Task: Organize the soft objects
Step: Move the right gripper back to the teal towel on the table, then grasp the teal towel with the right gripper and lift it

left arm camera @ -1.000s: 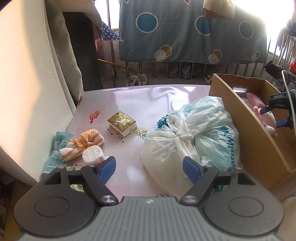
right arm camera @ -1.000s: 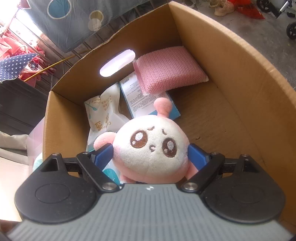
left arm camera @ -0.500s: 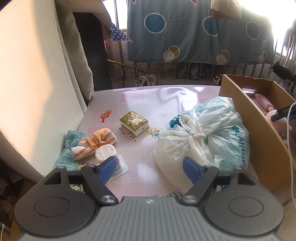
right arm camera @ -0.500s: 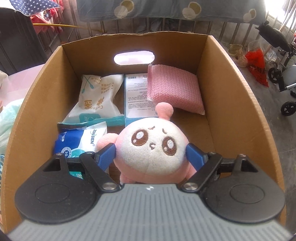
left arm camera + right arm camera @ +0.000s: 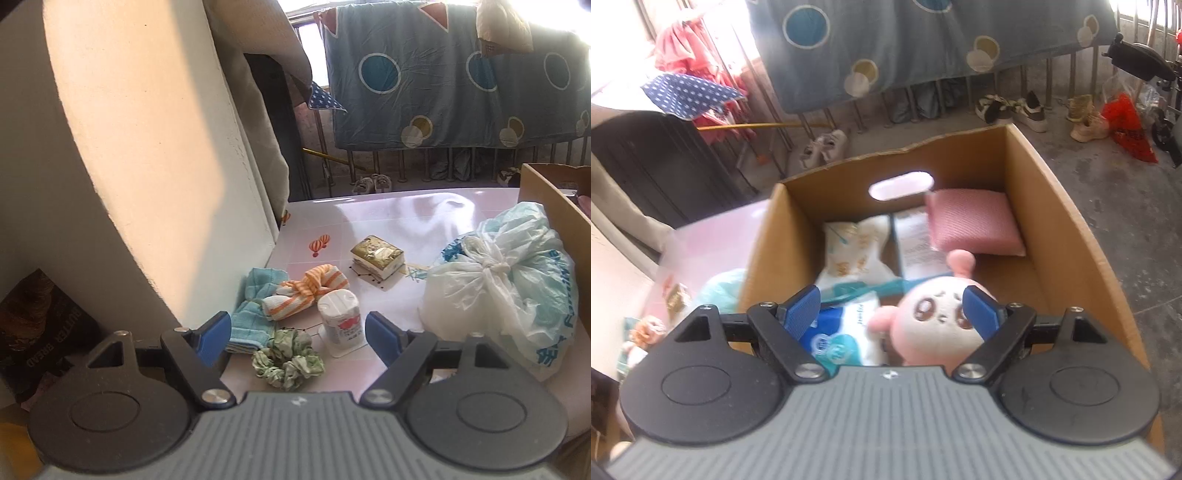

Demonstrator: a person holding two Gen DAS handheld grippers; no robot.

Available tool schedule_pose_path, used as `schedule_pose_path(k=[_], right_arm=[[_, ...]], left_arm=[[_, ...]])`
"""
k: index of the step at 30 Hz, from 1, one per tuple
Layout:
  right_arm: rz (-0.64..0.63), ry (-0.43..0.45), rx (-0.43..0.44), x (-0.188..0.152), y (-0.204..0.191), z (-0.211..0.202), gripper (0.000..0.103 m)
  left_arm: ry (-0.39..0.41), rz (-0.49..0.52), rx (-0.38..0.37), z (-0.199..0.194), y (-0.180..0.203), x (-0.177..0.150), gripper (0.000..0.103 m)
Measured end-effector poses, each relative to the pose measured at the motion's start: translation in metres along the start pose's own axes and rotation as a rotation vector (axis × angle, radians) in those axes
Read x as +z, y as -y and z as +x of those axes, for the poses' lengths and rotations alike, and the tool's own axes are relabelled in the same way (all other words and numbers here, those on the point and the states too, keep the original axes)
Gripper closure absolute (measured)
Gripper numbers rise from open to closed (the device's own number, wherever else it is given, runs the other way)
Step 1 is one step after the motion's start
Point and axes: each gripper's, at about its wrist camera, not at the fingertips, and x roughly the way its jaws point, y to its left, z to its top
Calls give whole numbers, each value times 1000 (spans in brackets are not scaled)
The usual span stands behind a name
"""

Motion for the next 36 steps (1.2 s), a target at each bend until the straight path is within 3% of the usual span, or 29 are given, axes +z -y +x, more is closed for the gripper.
schedule_pose_path(k=[6,10,14,18,21,24,32,36], right_arm=[[-61,15,239,12,-91,-13,19],[-124,-64,436,15,-178,13,19],[-212,-188,592,8,-270,61,19],[-264,-330,685,-8,-357,127,20],[-287,-430,704,-27,-412,180,26],[-282,-496,699,-44,-446,228,31],[-214,-611,650,-85,-480,316,37],[-182,-641,677,-97,-485,329,36]], left_arm=[[26,14,191,15,-28,-15,22],[21,57,266,34,-36,-26,22],[3,114,262,53,-35,-30,22],[-34,156,224,79,-29,-33,22],[-42,189,221,97,-24,-34,25],[-62,201,204,116,-23,-31,34],[-153,185,157,158,-19,-33,52],[-212,165,139,175,-21,-37,53]])
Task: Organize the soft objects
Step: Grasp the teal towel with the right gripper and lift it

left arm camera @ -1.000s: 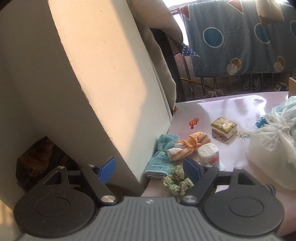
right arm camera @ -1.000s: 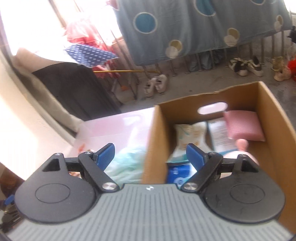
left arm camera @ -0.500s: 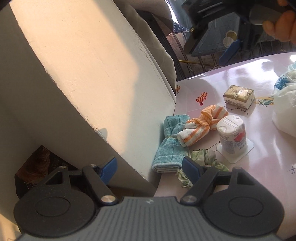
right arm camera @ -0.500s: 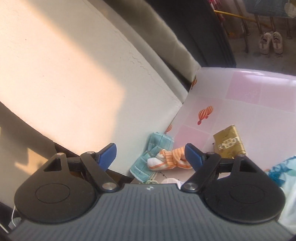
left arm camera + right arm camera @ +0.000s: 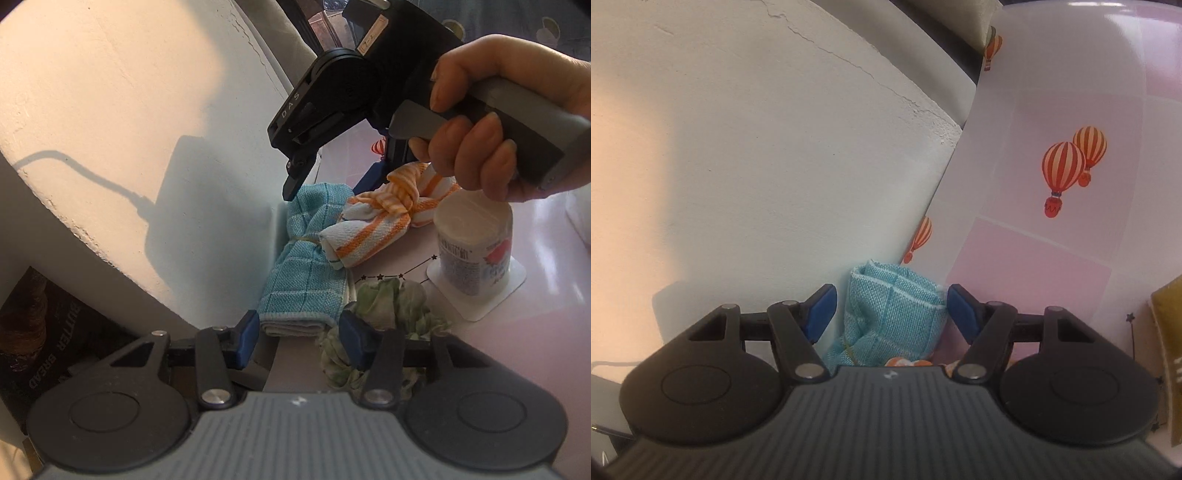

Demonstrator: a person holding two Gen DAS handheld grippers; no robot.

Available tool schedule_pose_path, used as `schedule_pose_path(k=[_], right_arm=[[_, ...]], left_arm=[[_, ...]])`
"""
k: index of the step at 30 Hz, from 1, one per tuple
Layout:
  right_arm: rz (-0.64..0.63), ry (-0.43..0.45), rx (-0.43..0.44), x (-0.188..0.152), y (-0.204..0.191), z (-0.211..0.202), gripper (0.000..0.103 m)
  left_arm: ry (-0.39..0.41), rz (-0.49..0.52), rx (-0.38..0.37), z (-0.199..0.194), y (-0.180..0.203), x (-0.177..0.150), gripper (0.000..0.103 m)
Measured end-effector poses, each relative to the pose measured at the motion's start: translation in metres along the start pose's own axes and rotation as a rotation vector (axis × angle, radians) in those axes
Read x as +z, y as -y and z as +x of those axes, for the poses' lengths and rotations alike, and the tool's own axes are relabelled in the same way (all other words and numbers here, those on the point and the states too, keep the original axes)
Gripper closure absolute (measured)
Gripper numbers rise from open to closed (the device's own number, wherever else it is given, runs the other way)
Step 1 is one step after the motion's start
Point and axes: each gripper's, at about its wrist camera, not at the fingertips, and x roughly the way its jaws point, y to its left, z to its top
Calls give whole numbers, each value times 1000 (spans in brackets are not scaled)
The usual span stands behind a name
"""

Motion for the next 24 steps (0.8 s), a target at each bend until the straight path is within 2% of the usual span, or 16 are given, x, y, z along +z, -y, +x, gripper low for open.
schedule_pose_path(k=[7,9,11,14,16,18,21,24], right_arm=[[-26,-35,13,1,5,2,36],[-49,-44,1,-2,2,2,36],[-96,-43,-42,-4,-6,2,40],[-137,-42,-102,-8,-11,3,63],[-115,-54,-104,-11,-8,2,83],[-81,-59,-75,-13,-4,1,87],[-41,-43,-38,-15,-1,-8,89],[-16,-15,9,-17,-3,-23,90]], left_arm=[[-13,18,6,12,5,-1,52],[-13,44,13,14,9,-3,52],[-12,50,20,15,11,-3,52],[-33,25,7,13,10,-5,60],[-59,7,-1,14,12,-3,72],[-74,-4,-12,17,11,-3,84],[-63,1,-15,15,14,-4,91],[-45,-12,-12,7,12,-5,94]])
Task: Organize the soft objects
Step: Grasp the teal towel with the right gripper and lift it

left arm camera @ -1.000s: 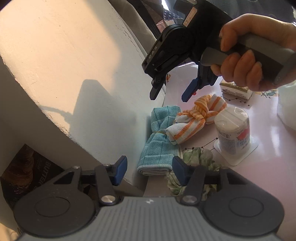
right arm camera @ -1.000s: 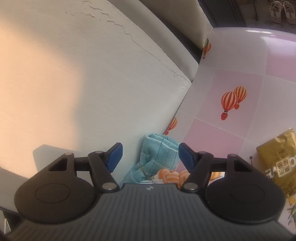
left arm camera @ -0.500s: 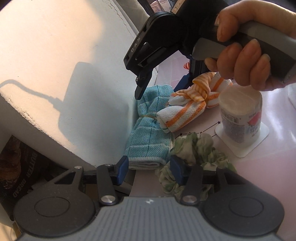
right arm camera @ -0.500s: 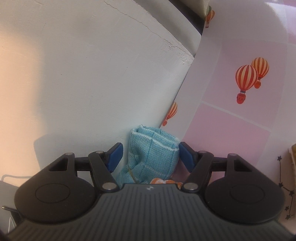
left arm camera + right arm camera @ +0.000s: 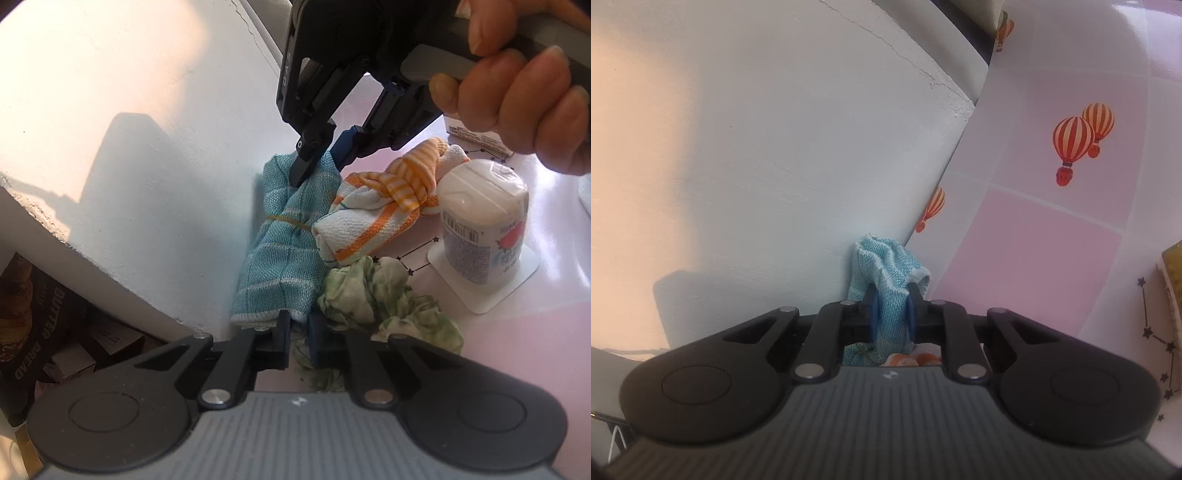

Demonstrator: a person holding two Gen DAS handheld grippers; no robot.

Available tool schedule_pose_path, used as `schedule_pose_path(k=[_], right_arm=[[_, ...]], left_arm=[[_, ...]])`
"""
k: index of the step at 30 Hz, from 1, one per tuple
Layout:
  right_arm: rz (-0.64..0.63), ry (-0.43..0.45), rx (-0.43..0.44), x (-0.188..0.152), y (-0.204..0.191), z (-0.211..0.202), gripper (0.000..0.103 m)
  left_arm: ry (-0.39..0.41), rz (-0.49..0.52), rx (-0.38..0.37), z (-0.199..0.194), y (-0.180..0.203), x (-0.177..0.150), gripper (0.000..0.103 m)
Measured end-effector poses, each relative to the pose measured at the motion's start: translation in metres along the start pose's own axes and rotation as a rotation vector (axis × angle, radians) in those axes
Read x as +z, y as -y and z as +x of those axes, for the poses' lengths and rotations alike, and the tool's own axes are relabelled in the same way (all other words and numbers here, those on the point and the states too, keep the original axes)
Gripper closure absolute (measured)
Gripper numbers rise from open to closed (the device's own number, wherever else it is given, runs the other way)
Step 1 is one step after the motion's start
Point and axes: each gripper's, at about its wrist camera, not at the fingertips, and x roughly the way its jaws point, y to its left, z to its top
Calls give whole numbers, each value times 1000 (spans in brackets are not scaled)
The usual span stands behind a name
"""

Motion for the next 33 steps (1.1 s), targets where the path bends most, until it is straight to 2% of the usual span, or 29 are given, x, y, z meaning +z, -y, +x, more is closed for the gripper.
schedule_pose_path(k=[9,14,18,24,31,33], right_arm=[[-92,98,31,-14,-46,-58,90],[-114,170,56,-28,-70,-113,90],[-114,225,61,-46,-77,-159,90],[-115,336,35,-91,-70,-245,90],[-62,476,-66,-171,-20,-359,90],[-31,518,-95,-195,-4,-395,90]], left_arm=[[146,-33,42,-59,-11,-2,95],[238,-35,44,-102,-22,5,95],[312,-20,14,-144,-17,9,95],[400,39,-113,-200,13,13,95],[474,150,-354,-259,78,20,94],[499,195,-415,-276,98,19,86]])
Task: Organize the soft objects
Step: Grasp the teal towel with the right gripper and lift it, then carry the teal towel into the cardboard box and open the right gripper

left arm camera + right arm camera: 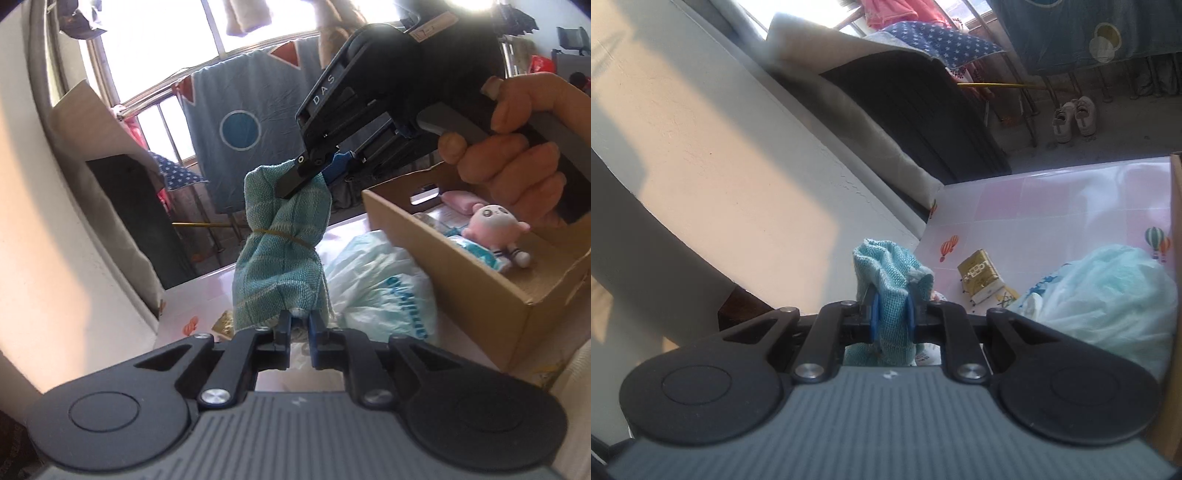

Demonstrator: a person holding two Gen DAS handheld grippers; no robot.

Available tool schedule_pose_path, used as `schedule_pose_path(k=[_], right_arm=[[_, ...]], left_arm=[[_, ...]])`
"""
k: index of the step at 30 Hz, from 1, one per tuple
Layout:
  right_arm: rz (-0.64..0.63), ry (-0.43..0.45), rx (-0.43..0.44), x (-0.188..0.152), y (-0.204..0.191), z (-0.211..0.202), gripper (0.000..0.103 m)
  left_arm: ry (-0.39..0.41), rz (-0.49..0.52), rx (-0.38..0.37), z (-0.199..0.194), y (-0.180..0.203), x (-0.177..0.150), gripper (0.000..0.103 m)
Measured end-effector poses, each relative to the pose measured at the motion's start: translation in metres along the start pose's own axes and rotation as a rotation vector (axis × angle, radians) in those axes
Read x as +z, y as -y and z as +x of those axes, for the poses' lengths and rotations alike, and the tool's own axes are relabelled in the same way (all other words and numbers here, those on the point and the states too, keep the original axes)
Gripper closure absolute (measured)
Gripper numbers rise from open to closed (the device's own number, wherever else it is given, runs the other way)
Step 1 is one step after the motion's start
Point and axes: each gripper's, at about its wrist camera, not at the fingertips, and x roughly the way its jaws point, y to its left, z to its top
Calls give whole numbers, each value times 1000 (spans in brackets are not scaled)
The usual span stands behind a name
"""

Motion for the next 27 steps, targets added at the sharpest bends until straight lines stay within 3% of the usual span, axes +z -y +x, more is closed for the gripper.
schedule_pose_path(k=[1,3,9,14,21,27], right_arm=[[18,28,-26,-3,14,-25,90],[40,72,-77,-7,33,-63,90],[101,204,-255,-25,97,-179,90],[51,190,-458,-31,136,-234,90],[-52,-18,-689,-29,189,-227,90],[-198,-178,-904,-15,220,-149,90]], left_arm=[[9,12,-28,-1,10,4,84],[20,37,-88,3,34,6,69],[-70,21,-184,31,67,6,68],[-119,-31,-168,39,51,-2,68],[-185,-106,-96,40,14,-12,68],[-210,-130,-66,46,3,-15,68]])
